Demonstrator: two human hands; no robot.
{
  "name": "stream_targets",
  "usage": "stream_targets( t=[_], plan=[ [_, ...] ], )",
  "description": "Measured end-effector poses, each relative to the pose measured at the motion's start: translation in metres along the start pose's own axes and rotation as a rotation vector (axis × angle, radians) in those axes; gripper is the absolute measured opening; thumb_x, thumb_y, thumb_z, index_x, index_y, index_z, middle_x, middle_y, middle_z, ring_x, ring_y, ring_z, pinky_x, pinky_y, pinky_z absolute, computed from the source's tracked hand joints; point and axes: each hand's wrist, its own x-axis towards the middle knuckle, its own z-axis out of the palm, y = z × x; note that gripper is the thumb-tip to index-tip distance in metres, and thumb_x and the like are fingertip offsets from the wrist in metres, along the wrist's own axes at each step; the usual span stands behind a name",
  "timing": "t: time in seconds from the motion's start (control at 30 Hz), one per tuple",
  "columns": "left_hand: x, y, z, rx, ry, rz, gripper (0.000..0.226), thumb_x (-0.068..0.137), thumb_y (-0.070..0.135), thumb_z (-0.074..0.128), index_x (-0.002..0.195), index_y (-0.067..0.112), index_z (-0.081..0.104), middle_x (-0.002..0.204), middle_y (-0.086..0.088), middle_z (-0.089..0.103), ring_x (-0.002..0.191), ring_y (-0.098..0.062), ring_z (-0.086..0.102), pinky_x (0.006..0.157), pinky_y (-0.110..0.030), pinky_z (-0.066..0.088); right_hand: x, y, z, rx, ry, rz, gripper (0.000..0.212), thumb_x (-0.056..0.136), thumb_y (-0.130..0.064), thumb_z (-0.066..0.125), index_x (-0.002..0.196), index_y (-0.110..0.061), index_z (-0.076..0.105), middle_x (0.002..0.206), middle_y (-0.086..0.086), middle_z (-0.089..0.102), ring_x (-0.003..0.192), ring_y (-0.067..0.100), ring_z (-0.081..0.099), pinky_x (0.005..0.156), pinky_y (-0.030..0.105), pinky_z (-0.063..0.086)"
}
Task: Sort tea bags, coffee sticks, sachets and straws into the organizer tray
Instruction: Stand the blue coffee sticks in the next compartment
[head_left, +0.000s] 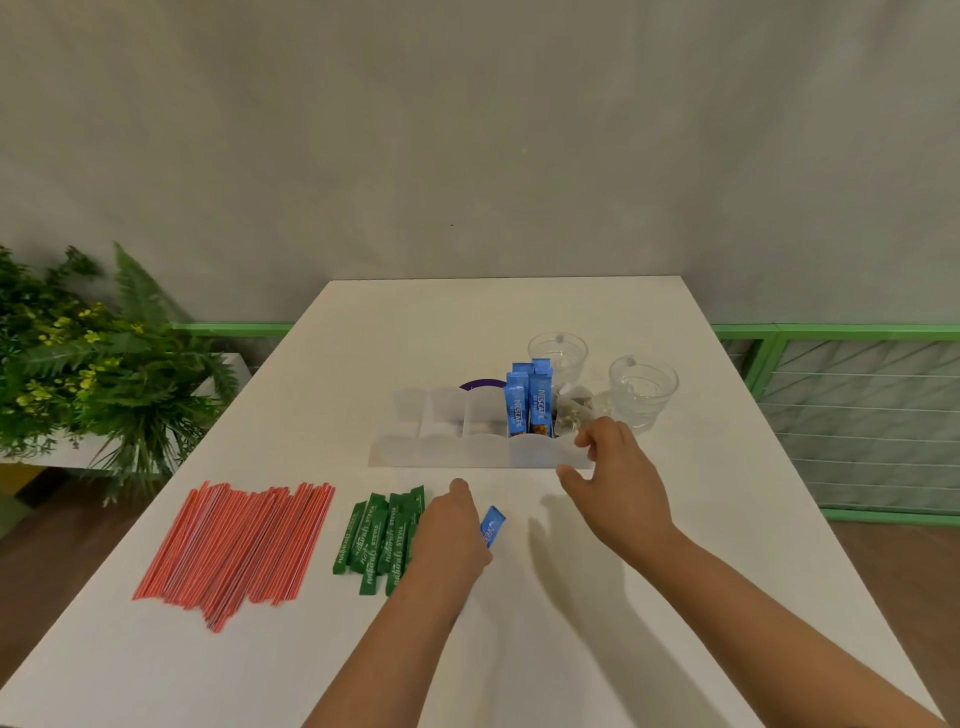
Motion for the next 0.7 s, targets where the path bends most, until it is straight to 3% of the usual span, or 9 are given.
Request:
stream_targets(
  t=[0.2,0.3,0.4,0.47,0.53,0.7],
  plan=[
    [-0.010,0.004,0.003,-0.139,0.038,0.039,0.034,0.077,0.016,0.069,0.094,0.014,0.039,0.097,-0.009,0.067,0.086,-0.025,0.062,0.073,-0.034,0.051,-0.008,0.003,0.002,0.030,-0.188,0.035,0.035,0.084,-0.030,0.064,0.113,-0.020,0.049,0.098,-0.009,0.048,0.083,0.010,0.048,0.071,0.025,0.036],
    [-0.013,0.013,-0.003,-0.321,0.054,0.036,0.035,0.073,0.017,0.075,0.091,0.017,0.045,0.082,0.001,0.066,0.072,-0.018,0.060,0.067,-0.030,0.049,-0.007,0.001,0.001,0.080,-0.335,0.070,0.041,0.084,-0.036,0.065,0.118,-0.023,0.047,0.102,-0.006,0.054,0.086,0.011,0.052,0.070,0.024,0.037],
    [-0.016,0.026,-0.012,-0.434,0.087,0.073,0.037,0.070,0.017,0.079,0.090,0.018,0.047,0.071,0.009,0.058,0.068,-0.014,0.058,0.064,-0.028,0.049,-0.003,-0.001,-0.001,0.197,-0.427,0.095,0.030,0.084,-0.031,0.067,0.110,-0.024,0.053,0.100,-0.003,0.061,0.083,0.012,0.056,0.072,0.027,0.046],
    [-0.017,0.034,-0.017,-0.480,0.118,0.089,0.037,0.068,0.017,0.080,0.086,0.020,0.048,0.070,0.007,0.058,0.069,-0.015,0.059,0.065,-0.028,0.049,0.002,-0.003,-0.005,0.232,-0.429,0.064,0.016,0.085,-0.025,0.066,0.098,-0.023,0.059,0.096,0.003,0.064,0.073,0.012,0.055,0.073,0.030,0.049],
    [-0.016,0.039,-0.020,-0.522,0.143,0.103,0.037,0.068,0.017,0.081,0.080,0.023,0.047,0.070,0.006,0.058,0.068,-0.014,0.058,0.060,-0.024,0.046,0.007,-0.007,-0.011,0.236,-0.420,0.025,0.008,0.085,-0.020,0.066,0.090,-0.020,0.060,0.090,0.007,0.066,0.065,0.012,0.054,0.065,0.024,0.047],
    [-0.014,0.054,-0.032,-0.619,0.202,0.130,0.033,0.068,0.011,0.080,0.076,0.021,0.049,0.066,0.008,0.055,0.059,-0.007,0.053,0.058,-0.018,0.044,0.023,-0.015,-0.028,0.201,-0.349,-0.068,0.012,0.082,-0.014,0.066,0.080,-0.022,0.059,0.080,0.000,0.061,0.066,0.012,0.052,0.065,0.023,0.044]
  ],
)
